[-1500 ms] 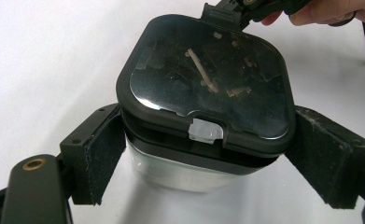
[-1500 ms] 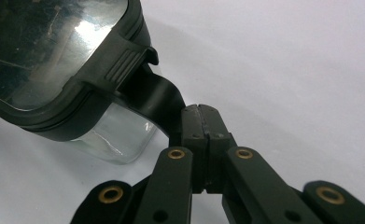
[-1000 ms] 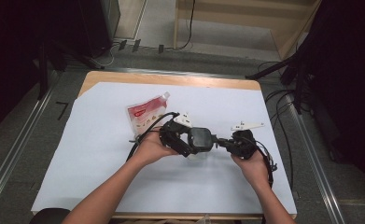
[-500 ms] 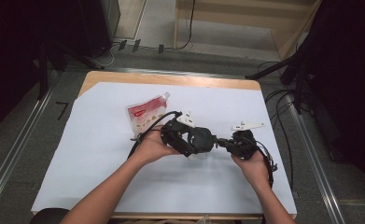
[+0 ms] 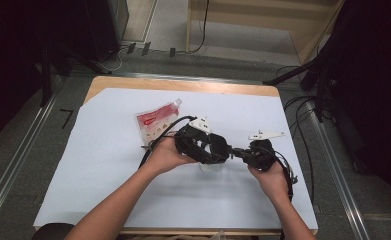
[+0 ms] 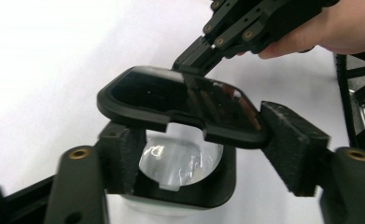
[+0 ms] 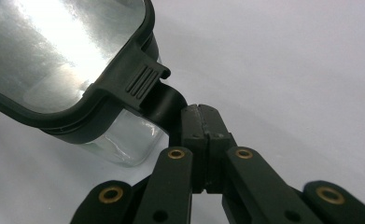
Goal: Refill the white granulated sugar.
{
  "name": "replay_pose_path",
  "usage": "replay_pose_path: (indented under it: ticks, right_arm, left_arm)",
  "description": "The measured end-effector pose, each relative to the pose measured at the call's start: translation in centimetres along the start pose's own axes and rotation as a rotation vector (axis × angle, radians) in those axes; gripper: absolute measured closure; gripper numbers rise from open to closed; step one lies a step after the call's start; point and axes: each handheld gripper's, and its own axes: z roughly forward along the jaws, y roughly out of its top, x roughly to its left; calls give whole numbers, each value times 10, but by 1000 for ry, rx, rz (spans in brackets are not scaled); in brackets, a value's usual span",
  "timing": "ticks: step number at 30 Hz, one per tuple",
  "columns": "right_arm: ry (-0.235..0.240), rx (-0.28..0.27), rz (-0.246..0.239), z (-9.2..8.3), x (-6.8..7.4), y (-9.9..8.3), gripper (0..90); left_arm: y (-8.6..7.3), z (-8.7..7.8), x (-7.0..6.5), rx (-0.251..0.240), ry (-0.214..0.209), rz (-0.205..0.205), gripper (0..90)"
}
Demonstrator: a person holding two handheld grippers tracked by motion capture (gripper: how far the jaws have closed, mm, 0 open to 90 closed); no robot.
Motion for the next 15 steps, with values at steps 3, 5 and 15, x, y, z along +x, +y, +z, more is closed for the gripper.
replay_pose_path:
  ticks: [3,5,15]
  right_arm:
    - [2,0,1,0,0,0,900]
    - [4,0,2,0,0,0,900]
    - [5,-1,7,0,0,-1,900]
  left_arm:
    - [5,-2,-3,-4,-15,7,452]
    - [9,-4,-5,5,-30,9,504]
    - [24,-2,-8,30,-72,-2,639]
